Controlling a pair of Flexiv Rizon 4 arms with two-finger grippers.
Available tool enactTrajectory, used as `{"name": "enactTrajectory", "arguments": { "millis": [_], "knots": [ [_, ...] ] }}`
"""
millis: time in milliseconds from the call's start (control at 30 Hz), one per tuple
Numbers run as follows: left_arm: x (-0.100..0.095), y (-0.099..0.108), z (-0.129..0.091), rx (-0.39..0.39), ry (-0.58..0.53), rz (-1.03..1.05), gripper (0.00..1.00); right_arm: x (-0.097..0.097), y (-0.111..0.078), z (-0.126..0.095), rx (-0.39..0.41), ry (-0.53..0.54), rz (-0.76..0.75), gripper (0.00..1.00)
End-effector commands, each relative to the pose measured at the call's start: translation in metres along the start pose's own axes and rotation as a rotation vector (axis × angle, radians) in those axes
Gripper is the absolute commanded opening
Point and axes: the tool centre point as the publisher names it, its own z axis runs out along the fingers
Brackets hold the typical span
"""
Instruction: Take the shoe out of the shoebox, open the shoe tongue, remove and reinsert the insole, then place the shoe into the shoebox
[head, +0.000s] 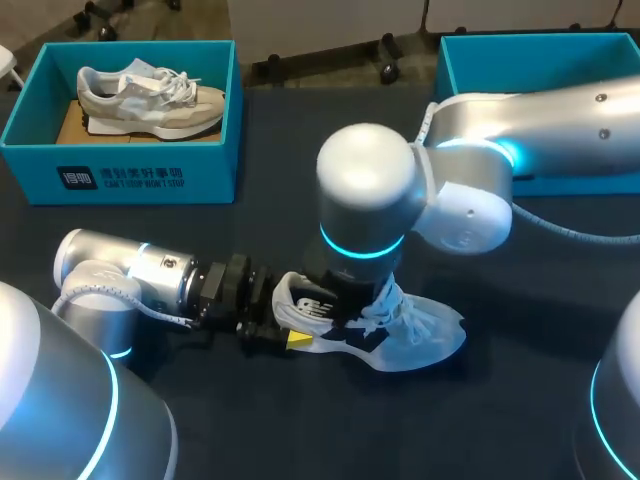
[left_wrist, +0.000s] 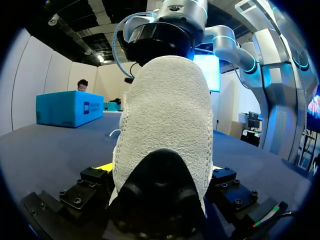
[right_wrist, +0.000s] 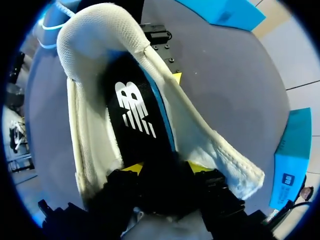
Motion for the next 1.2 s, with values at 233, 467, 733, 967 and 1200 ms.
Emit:
{"name": "enactTrajectory", "arguments": {
  "millis": [233,467,733,967,1200],
  "knots": [
    [-0.001,0.002,0.001,0.002,0.000,0.000,0.00,0.015,-0.012,0.036,-0.010,0.082,-0.005,0.00],
    [-0.001,0.002,0.001,0.002,0.000,0.000,0.00,0.020,-0.019,0.023,-0.028,0.101,-0.017,0.00],
    [-0.001,0.002,0.001,0.002,0.000,0.000,0.00,0.015,-0.020,-0.006,-0.178,0.118,-0.057,0.00],
    [-0.001,0.002,0.001,0.002,0.000,0.000,0.00,0.009,-0.020,-0.020,-0.278,0.152,-0.085,0.00],
    [-0.001,0.002,0.001,0.002,0.000,0.000,0.00,0.005,-0.022,-0.027,-0.368,0.173,-0.116,0.00]
  ]
}}
